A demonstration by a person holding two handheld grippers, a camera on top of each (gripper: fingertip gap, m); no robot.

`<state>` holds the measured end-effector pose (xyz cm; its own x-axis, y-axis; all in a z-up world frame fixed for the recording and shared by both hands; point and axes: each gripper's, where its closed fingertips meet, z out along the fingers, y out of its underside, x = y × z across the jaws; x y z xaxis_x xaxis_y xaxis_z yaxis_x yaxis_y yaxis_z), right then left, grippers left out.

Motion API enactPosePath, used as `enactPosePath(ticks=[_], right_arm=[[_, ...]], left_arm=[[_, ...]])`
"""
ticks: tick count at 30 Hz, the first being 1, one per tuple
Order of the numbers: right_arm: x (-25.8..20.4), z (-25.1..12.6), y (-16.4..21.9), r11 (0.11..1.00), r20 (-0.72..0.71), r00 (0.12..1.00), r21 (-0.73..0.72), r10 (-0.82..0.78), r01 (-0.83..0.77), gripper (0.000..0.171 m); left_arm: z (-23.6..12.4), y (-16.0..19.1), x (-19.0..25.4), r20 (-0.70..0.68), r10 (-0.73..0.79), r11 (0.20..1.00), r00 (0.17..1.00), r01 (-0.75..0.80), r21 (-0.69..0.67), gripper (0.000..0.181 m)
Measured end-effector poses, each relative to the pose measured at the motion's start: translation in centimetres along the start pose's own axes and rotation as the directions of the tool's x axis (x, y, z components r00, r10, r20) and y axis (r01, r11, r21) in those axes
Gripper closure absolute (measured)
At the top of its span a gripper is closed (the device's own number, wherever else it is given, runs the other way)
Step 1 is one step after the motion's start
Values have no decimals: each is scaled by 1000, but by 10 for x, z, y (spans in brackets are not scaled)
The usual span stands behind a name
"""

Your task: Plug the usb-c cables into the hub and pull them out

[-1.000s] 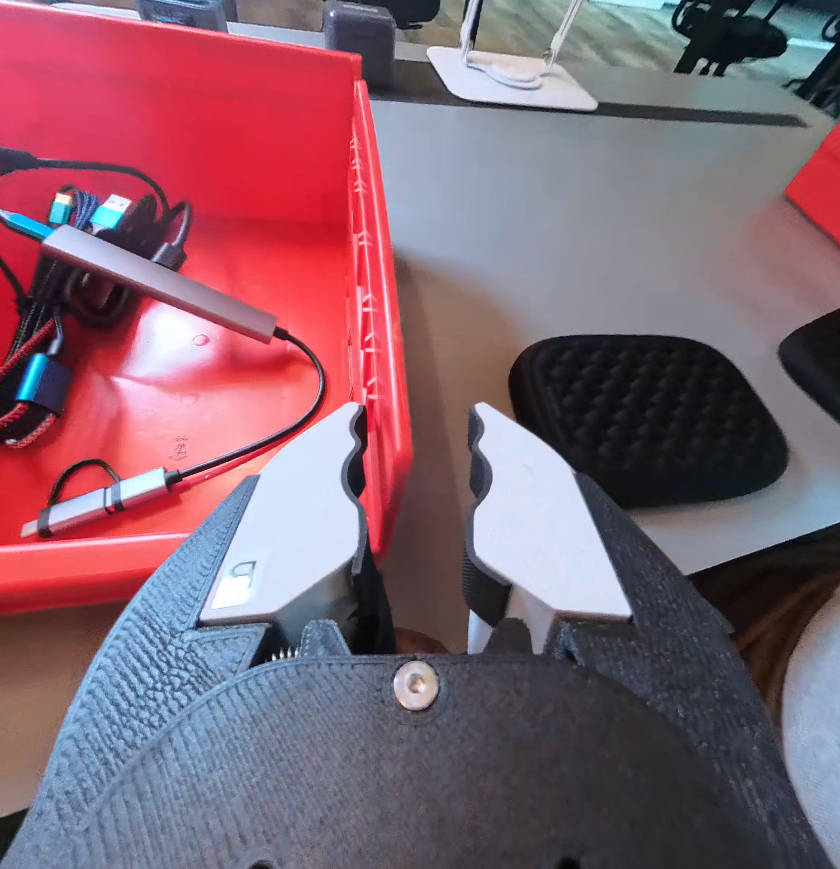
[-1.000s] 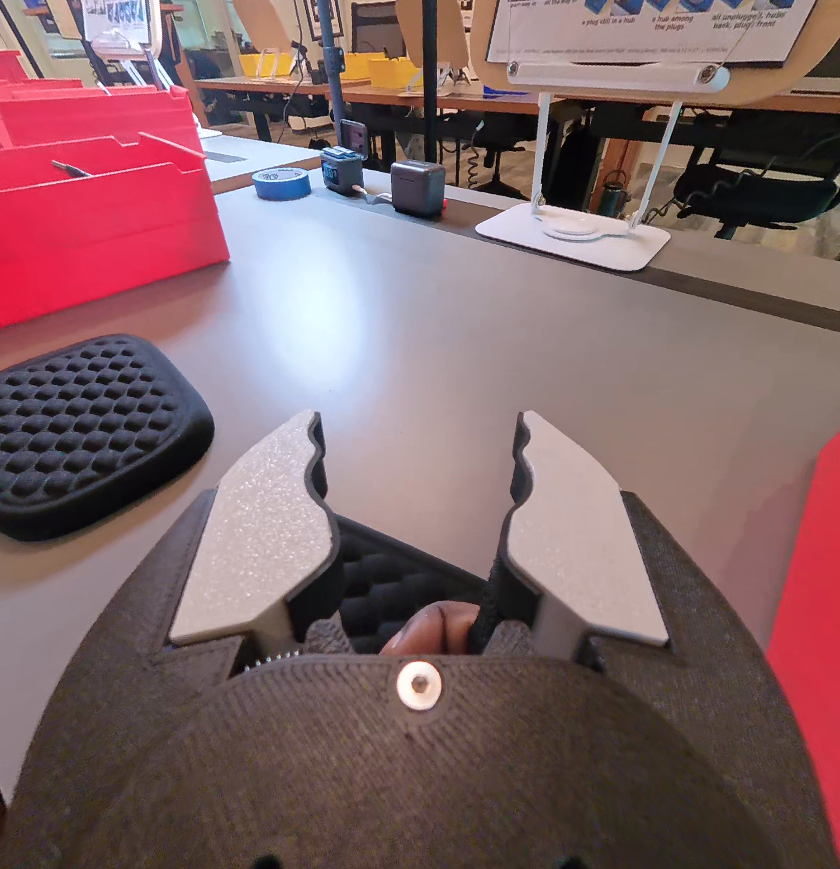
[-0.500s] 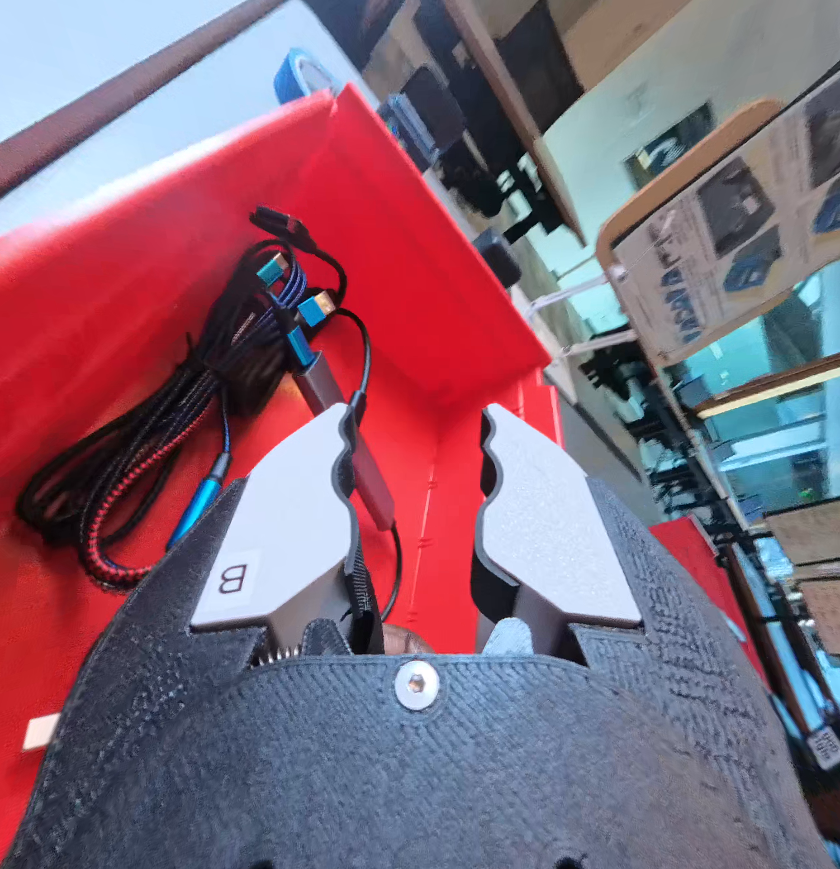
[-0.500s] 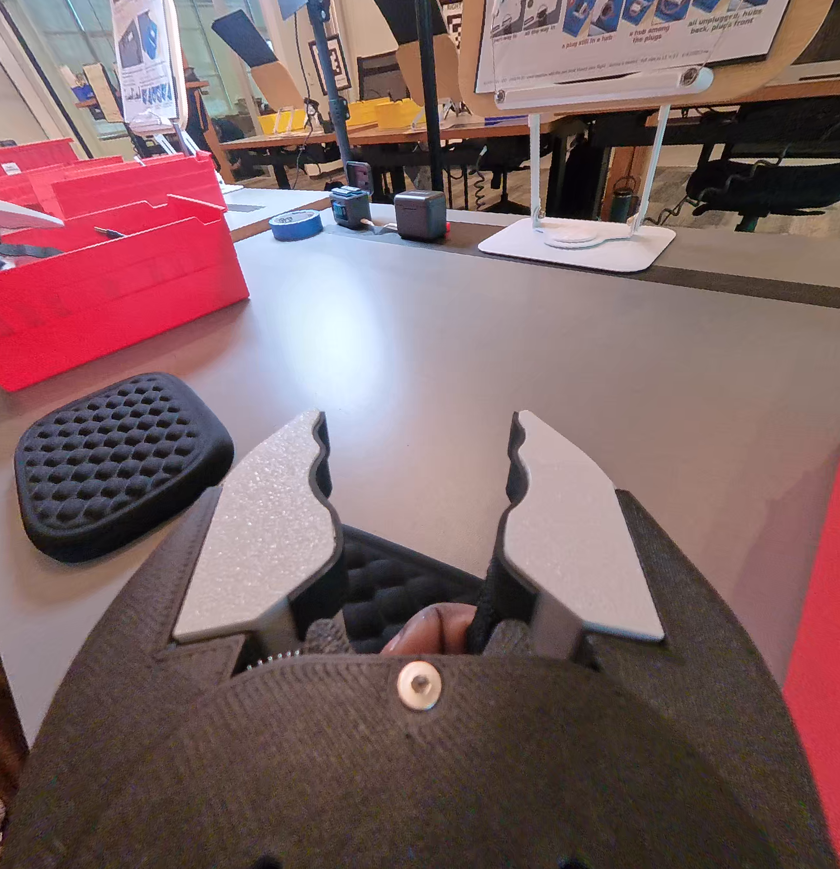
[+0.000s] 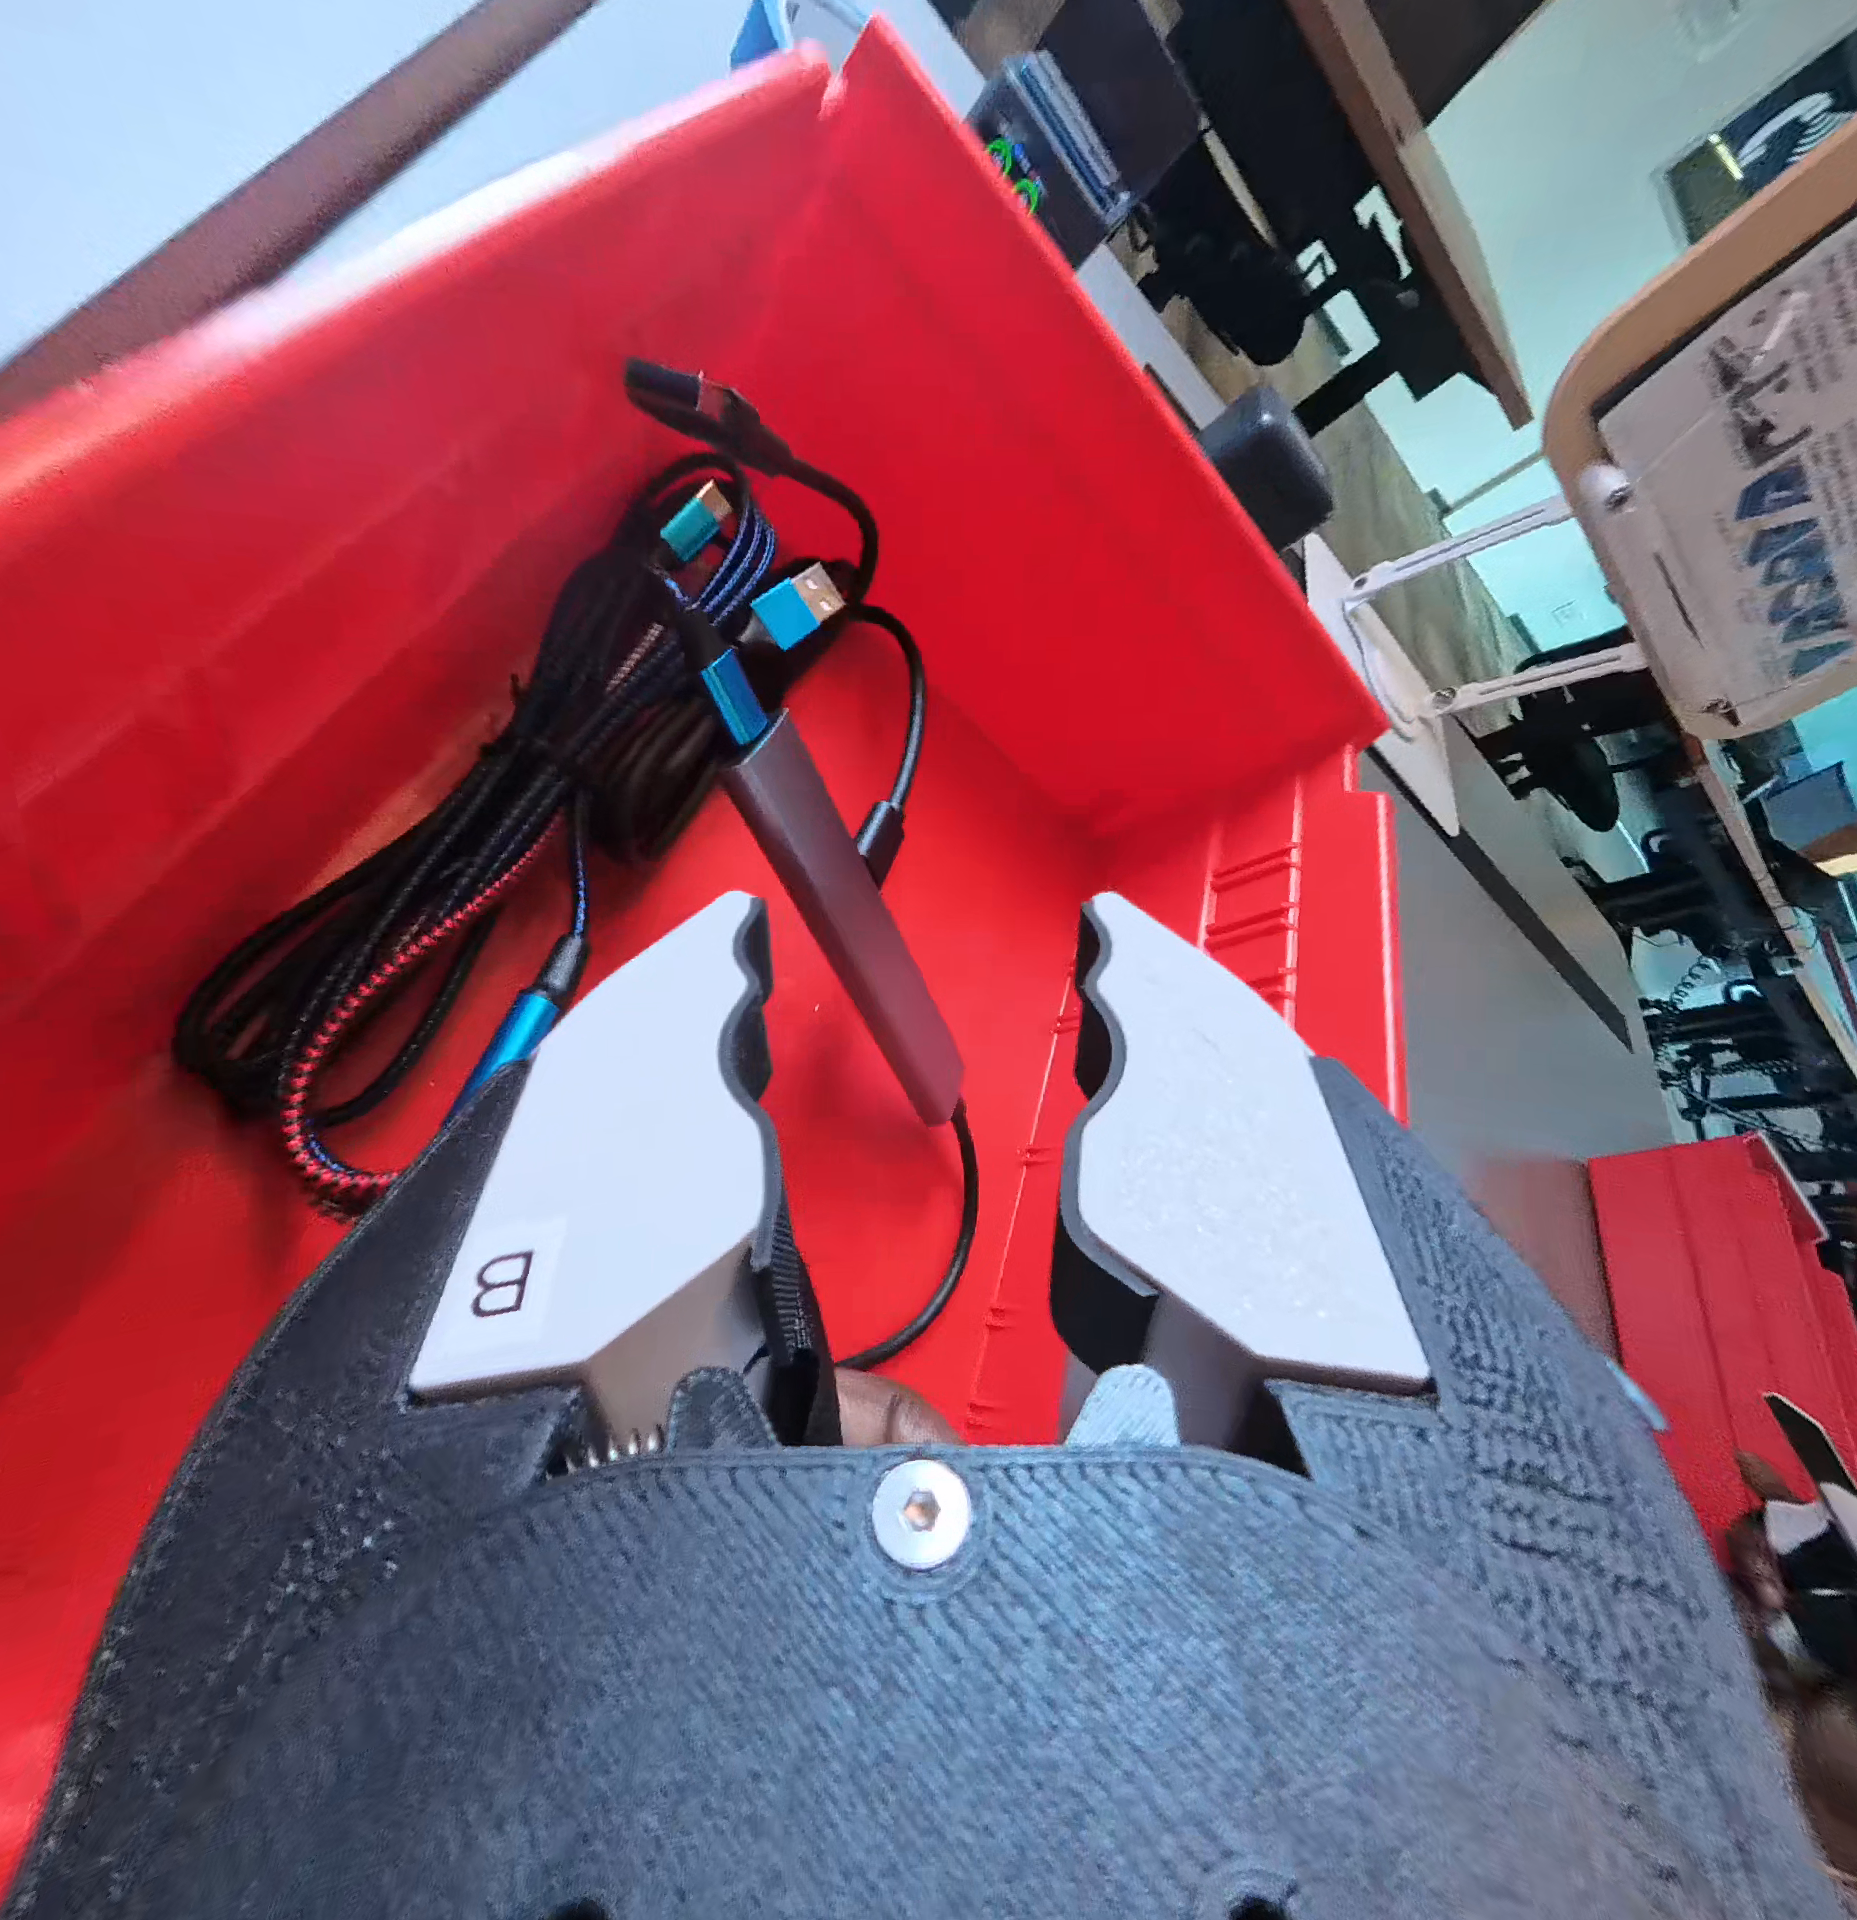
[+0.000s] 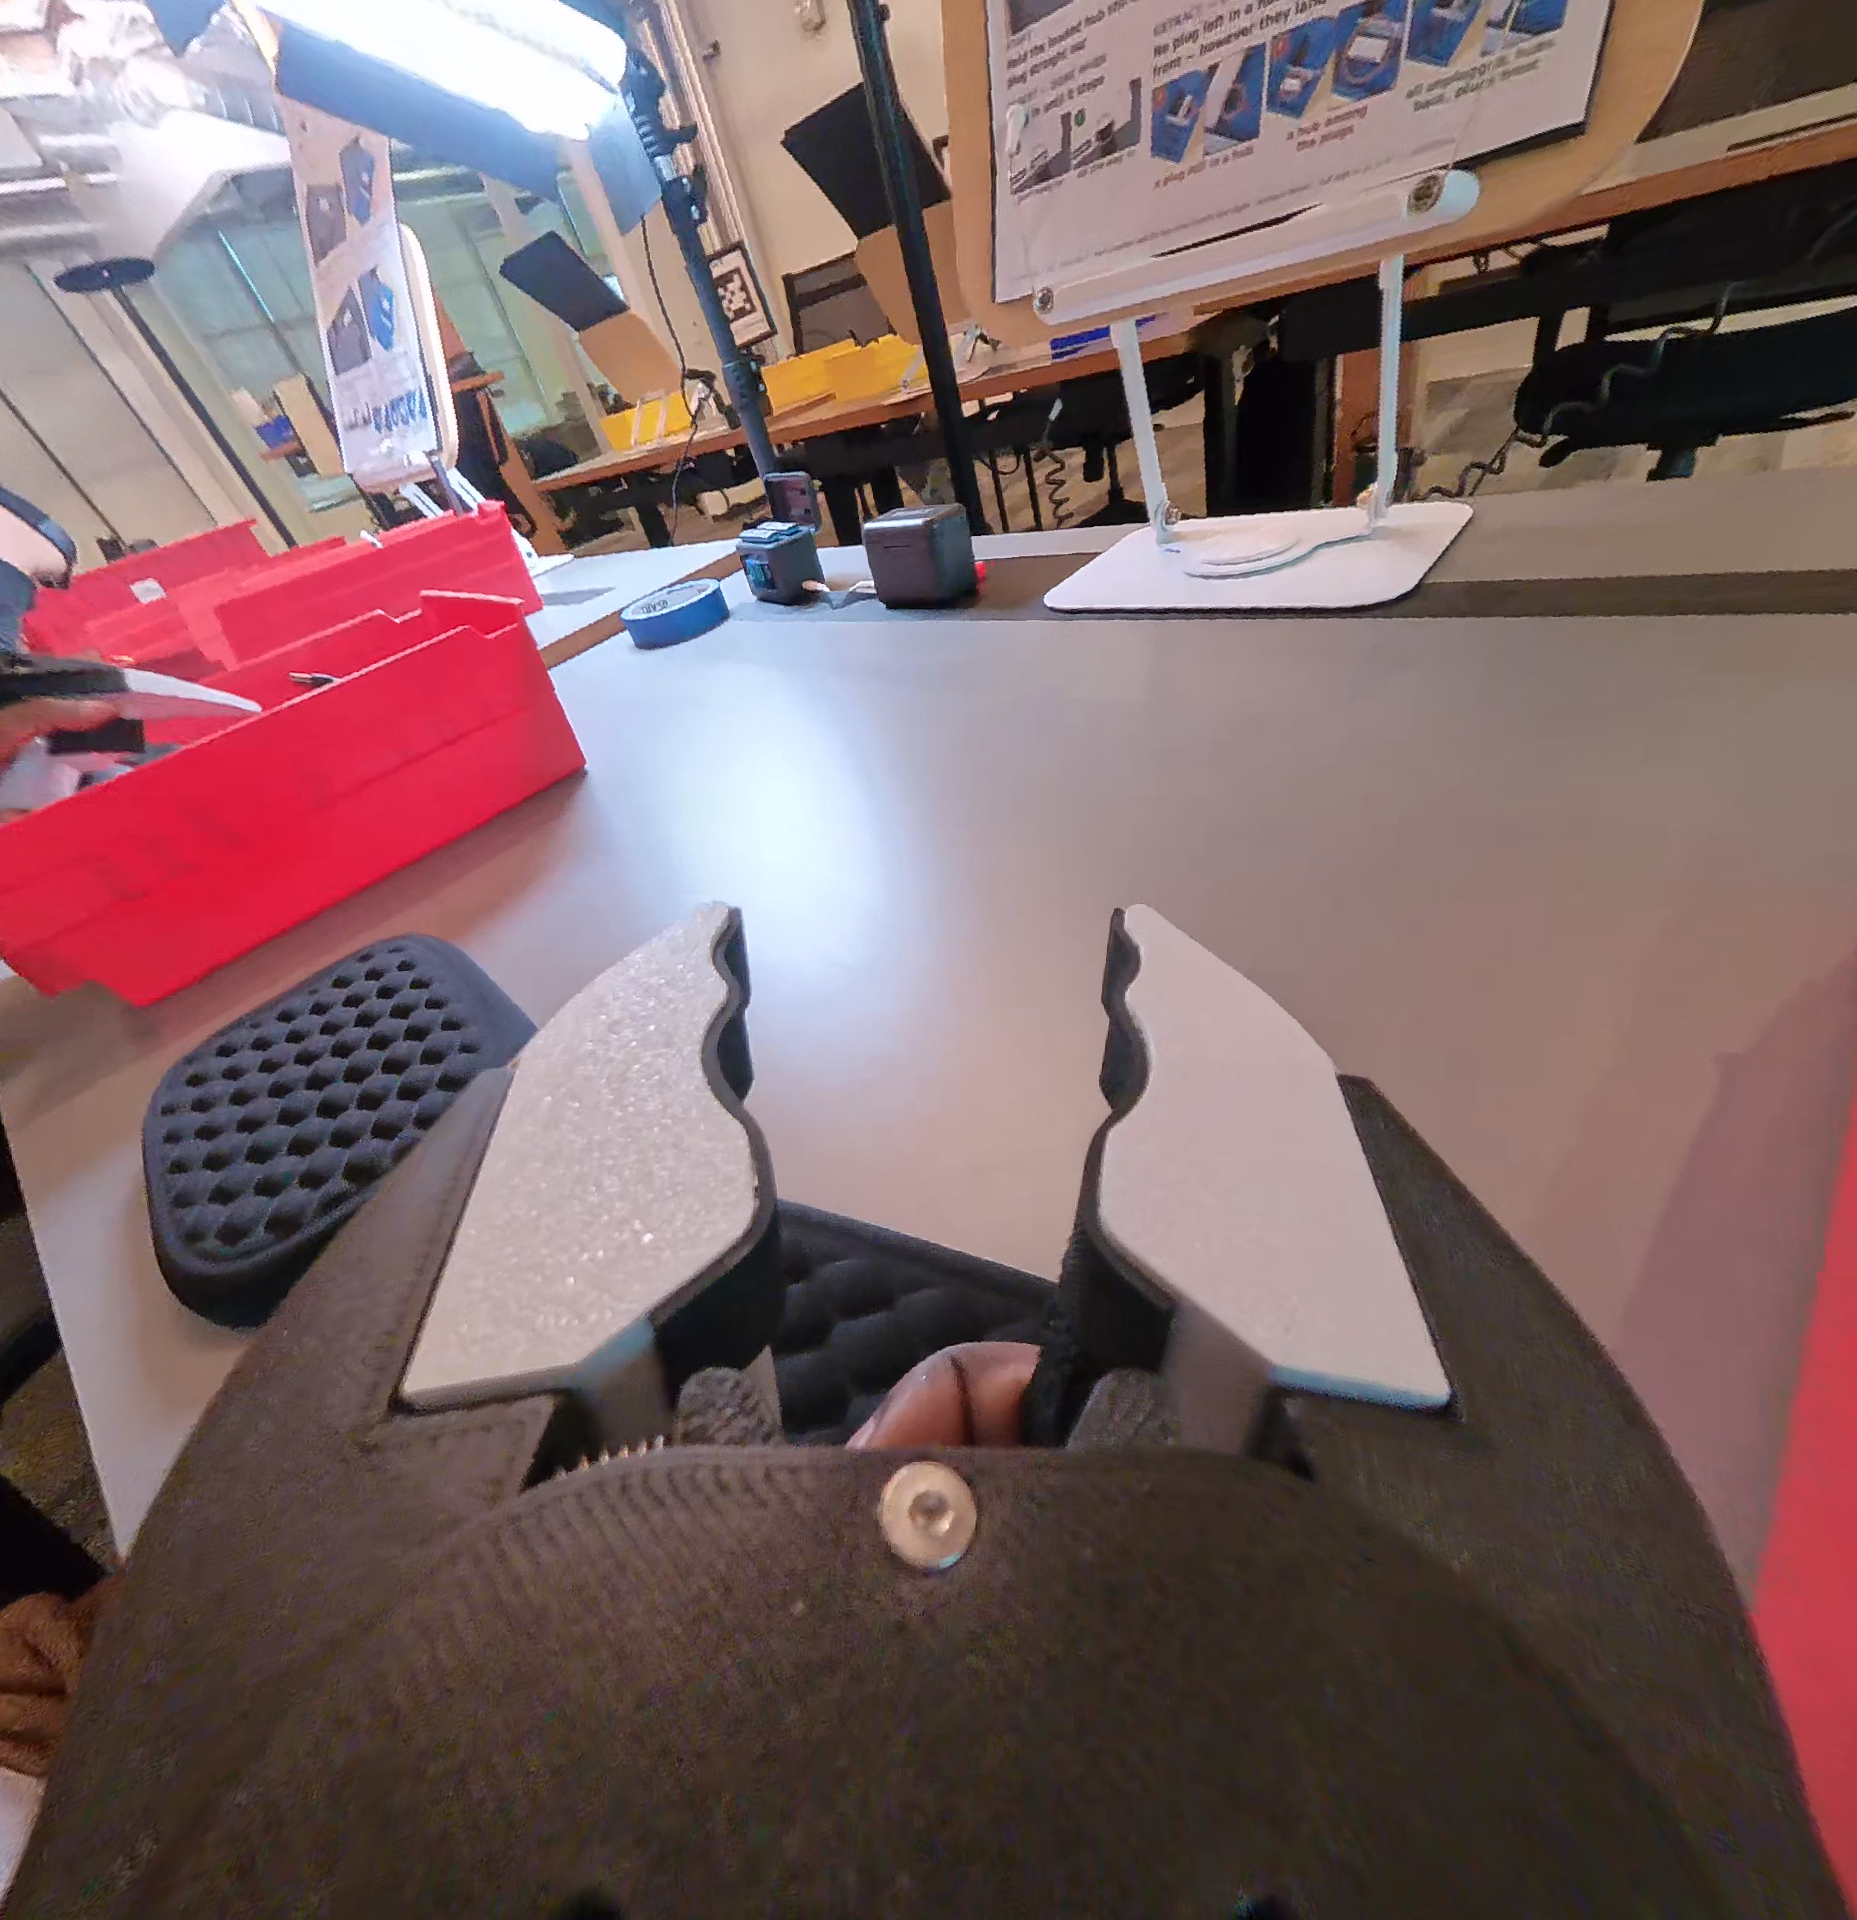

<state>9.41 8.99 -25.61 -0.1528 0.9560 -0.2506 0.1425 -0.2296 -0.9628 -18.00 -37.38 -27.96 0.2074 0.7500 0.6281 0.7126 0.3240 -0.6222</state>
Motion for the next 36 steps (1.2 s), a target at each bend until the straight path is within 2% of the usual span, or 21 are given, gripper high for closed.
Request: enactPosePath(ticks=[3, 7, 9, 11, 12, 14, 18, 21, 27, 30, 36], right_arm=[[0, -1, -1, 1000, 15, 1000, 13, 17, -17, 106], [0, -3, -3, 999, 15, 1000, 29, 15, -16, 108], [0, -2, -3, 1000, 14, 1000, 25, 18, -18, 108], [0, -2, -3, 1000, 14, 1000, 24, 20, -20, 108], [1, -2, -3, 1000, 13, 1000, 22, 22, -22, 108], [2, -2, -2, 999, 9, 1000, 17, 27, -27, 109], [3, 0, 0, 999, 1, 999, 4, 35, -35, 109], [3, 0, -1, 999, 1, 999, 6, 37, -37, 110], [3, 0, 0, 1000, 1, 1000, 7, 30, -30, 113], [0, 0, 0, 1000, 17, 1000, 9, 17, -17, 113], [-15, -2, -1, 998, 85, 995, 20, -56, 55, 111]], left_arm=[[16, 11, -5, 0, -67, 993, 998, 67, -100, 120], [33, 11, -13, 42, -50, 992, 998, 55, -114, 124], [40, 21, -10, -2, -89, 984, 996, 87, -155, 134], [46, 30, -7, -56, -136, 976, 989, 123, -179, 161], [46, 28, -4, -90, -152, 977, 984, 136, -164, 168], [41, 19, 7, -157, -142, 986, 977, 126, -107, 169], [18, -7, 38, -238, 11, 999, 971, -3, 36, 170], [-9, -33, 66, -272, 140, 980, 952, -94, 175, 170], [-72, -73, 139, -265, 444, 851, 856, -310, 424, 172], [-97, -75, 183, -259, 572, 766, 779, -392, 510, 170], [-129, -45, 276, -333, 728, 646, 599, -438, 625, 171]])
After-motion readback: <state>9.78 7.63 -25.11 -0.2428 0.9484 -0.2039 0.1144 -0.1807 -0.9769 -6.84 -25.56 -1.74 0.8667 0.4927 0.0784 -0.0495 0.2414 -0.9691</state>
